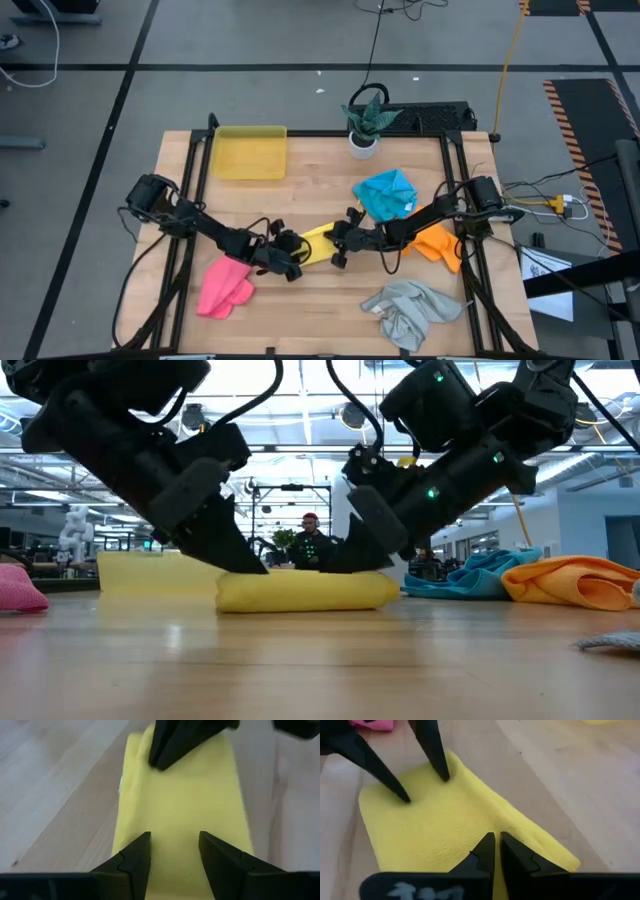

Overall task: Fold microfiber towels
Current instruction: Fold the yellow microfiber cloth

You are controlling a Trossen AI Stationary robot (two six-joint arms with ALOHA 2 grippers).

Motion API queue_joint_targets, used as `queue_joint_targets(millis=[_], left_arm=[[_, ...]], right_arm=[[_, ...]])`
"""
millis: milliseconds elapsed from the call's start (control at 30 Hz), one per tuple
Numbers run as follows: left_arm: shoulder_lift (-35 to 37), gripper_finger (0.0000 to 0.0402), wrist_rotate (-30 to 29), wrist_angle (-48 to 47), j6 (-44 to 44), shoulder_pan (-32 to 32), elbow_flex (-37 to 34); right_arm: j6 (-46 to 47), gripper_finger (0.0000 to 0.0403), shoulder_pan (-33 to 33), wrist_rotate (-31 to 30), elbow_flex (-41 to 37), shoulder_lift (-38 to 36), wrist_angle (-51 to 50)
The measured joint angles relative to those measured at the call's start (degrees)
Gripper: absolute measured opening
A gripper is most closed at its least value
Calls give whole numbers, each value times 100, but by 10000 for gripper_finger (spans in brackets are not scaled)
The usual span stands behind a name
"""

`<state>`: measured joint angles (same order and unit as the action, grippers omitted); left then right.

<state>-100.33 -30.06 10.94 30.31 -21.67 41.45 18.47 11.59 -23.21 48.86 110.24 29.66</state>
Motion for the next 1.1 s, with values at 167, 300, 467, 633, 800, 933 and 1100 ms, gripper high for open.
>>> queue_joint_targets(millis=[167, 300, 467, 633, 800, 933, 1100], left_arm=[[-2, 170, -2, -386, 149, 27, 0], [30, 170, 1, -481, 195, 14, 0], [364, 170, 8, -576, 146, -122, -7], [592, 170, -252, -512, 0, -236, -1], [500, 170, -496, -834, 117, -94, -2], [423, 170, -490, -1040, 352, 2, -67], [364, 170, -394, -1157, 483, 17, -120]], right_arm=[[-59, 18, 3, -56, 0, 43, -67], [-258, 18, 6, -73, 0, -127, -59], [-278, 18, 12, -73, 0, -347, 24], [-224, 18, -2, -69, 4, -262, 89], [-26, 18, -141, -72, 0, 9, 129], [-109, 18, -212, -76, 0, 126, 210], [-343, 18, -216, -245, 0, -17, 263]])
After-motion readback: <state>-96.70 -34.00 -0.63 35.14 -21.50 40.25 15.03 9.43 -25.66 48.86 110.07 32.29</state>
